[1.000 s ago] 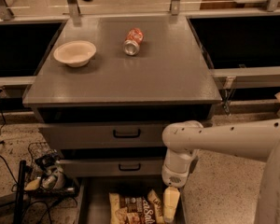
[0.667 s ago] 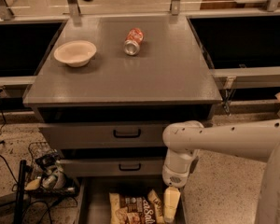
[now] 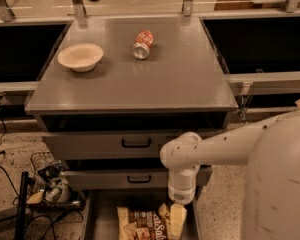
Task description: Pick brown chip bag from bottom drawer and place on counter
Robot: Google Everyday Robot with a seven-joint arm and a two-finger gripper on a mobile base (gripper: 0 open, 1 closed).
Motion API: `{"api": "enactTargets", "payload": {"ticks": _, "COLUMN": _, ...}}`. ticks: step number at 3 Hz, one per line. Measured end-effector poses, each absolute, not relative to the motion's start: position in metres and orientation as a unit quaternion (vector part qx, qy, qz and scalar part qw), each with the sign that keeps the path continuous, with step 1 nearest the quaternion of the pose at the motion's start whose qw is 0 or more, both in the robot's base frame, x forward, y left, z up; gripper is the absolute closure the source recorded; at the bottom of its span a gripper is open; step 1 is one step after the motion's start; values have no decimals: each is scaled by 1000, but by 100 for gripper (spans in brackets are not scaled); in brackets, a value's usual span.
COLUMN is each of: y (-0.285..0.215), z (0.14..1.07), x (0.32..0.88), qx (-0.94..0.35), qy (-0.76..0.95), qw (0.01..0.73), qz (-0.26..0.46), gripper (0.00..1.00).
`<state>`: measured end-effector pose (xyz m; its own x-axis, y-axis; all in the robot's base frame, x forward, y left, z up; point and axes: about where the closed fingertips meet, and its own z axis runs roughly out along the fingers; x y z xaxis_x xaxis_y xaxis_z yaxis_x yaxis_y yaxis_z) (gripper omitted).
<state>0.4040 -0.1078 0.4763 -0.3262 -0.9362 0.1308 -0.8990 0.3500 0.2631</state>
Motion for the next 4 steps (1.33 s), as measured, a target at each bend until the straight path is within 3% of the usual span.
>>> {"api": "enactTargets", "payload": {"ticks": 1, "y": -109, "z": 465, "x": 407, "qx": 552, "qy": -818, "qw": 160, "qz": -8, "gripper": 0}}
{"api": "enactTargets", "payload": {"ticks": 2, "y": -98, "z": 466, "x": 407, "qx": 515, "qy": -845, "qw": 145, "qz": -19, "gripper": 0}}
{"api": "enactTargets", "payload": {"ticks": 4, "y": -105, "z": 466, "x": 399, "qx": 580, "qy": -800, "qw": 122, "qz": -99, "gripper": 0}}
